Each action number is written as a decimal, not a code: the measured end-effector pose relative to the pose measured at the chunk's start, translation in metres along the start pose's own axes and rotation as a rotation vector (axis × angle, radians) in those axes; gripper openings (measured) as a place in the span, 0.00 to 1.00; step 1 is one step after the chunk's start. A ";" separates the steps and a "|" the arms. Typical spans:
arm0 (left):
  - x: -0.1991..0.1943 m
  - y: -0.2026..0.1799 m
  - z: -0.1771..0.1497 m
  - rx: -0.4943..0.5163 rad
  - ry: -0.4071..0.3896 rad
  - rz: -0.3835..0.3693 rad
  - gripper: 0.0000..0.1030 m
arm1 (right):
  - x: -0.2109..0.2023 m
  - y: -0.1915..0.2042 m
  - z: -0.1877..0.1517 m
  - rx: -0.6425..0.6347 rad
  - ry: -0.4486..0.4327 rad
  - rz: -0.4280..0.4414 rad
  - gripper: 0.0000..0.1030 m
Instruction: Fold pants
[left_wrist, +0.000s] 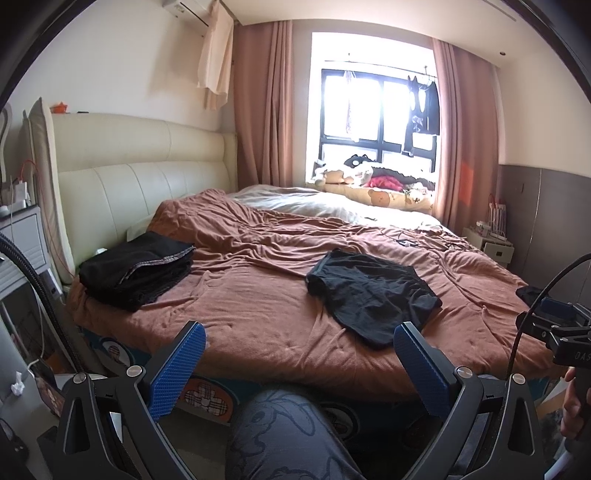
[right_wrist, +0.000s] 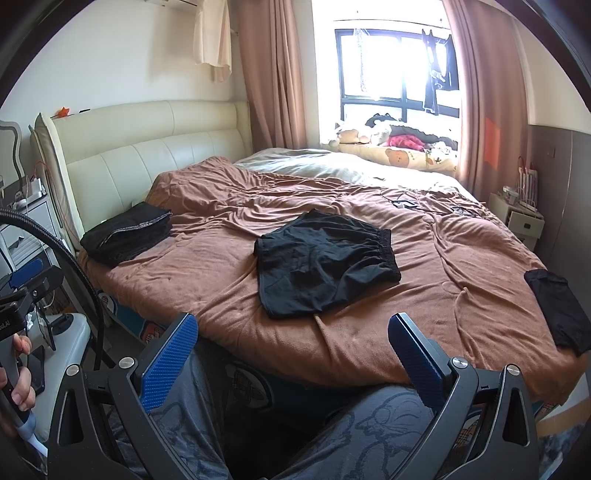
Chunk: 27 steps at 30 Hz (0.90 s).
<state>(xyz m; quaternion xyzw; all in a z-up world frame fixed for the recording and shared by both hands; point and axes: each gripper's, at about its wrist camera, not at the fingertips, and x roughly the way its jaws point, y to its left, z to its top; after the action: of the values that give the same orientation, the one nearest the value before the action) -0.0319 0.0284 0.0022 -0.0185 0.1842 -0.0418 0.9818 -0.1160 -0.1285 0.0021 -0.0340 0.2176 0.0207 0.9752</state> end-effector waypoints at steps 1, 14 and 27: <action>0.000 0.000 0.000 0.000 0.001 0.000 1.00 | 0.000 0.000 0.000 0.000 0.000 0.001 1.00; -0.003 0.000 0.005 0.008 -0.006 0.021 1.00 | 0.006 -0.003 0.003 0.017 0.007 0.003 1.00; 0.038 0.009 0.022 0.006 0.054 0.012 1.00 | 0.041 -0.004 0.012 0.059 0.007 -0.055 1.00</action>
<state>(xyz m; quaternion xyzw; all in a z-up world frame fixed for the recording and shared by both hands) 0.0116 0.0349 0.0086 -0.0134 0.2109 -0.0369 0.9767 -0.0738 -0.1303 -0.0045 -0.0112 0.2207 -0.0127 0.9752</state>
